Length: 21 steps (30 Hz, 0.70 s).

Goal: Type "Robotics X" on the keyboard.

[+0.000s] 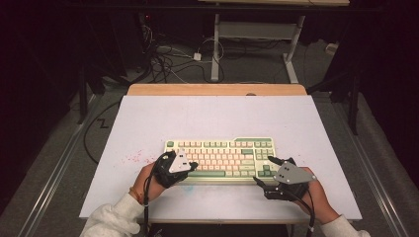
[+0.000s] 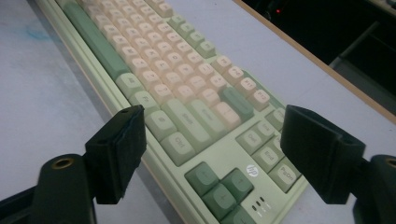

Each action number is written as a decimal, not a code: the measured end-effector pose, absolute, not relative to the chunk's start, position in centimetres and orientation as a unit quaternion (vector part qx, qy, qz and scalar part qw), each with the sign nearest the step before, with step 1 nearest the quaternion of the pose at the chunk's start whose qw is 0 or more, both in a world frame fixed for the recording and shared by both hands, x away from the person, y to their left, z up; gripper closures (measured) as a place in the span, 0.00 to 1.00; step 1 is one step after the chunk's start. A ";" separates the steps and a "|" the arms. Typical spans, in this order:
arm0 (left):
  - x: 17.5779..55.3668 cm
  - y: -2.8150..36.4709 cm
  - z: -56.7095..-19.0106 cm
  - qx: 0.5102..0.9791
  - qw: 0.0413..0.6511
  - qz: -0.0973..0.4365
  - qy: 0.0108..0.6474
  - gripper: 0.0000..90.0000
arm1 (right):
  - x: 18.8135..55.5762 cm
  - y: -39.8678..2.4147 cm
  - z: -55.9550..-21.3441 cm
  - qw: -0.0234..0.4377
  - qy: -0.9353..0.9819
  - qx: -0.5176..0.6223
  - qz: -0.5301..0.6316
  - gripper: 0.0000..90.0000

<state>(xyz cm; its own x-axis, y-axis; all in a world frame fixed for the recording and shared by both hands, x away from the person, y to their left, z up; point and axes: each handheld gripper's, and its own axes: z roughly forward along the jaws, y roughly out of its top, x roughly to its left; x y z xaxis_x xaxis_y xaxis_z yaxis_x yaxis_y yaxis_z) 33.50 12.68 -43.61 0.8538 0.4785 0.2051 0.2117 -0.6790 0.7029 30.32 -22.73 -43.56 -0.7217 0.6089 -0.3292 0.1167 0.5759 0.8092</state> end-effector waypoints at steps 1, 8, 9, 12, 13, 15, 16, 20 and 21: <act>33.5 12.8 -43.6 0.896 0.352 0.192 0.193 0.97 | 30.3 -22.8 -43.5 0.301 0.832 0.219 0.411 0.27; 33.4 13.6 -43.7 0.885 0.358 0.216 0.205 0.92 | 30.5 -23.2 -43.3 0.277 0.836 0.224 0.417 0.33; 33.3 13.6 -43.8 0.884 0.358 0.218 0.206 0.91 | 30.4 -23.2 -43.3 0.272 0.839 0.217 0.419 0.35; 33.3 13.8 -43.8 0.881 0.358 0.228 0.208 0.83 | 30.3 -23.2 -43.3 0.269 0.840 0.210 0.422 0.50; 33.3 13.8 -43.8 0.879 0.361 0.230 0.210 0.79 | 30.3 -23.2 -43.3 0.267 0.841 0.209 0.421 0.53; 33.4 13.9 -43.8 0.878 0.368 0.223 0.210 0.72 | 30.4 -23.3 -43.4 0.267 0.841 0.213 0.419 0.61; 33.3 13.9 -43.8 0.878 0.367 0.224 0.210 0.65 | 30.5 -23.4 -43.3 0.268 0.840 0.215 0.419 0.64; 33.4 14.1 -43.8 0.871 0.377 0.226 0.218 0.49 | 30.8 -23.8 -43.2 0.256 0.843 0.221 0.418 0.83; 33.4 14.2 -43.7 0.870 0.378 0.226 0.219 0.46 | 30.9 -23.8 -43.2 0.253 0.844 0.221 0.418 0.87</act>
<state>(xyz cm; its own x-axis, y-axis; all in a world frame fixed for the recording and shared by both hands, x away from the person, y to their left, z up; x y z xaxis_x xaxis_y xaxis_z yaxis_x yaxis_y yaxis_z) 33.44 14.17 -43.75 0.8011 0.5533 0.2283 0.2107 -0.6178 0.7576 30.94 -23.84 -43.24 -0.7738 0.5849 -0.2430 0.1611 0.5528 0.8176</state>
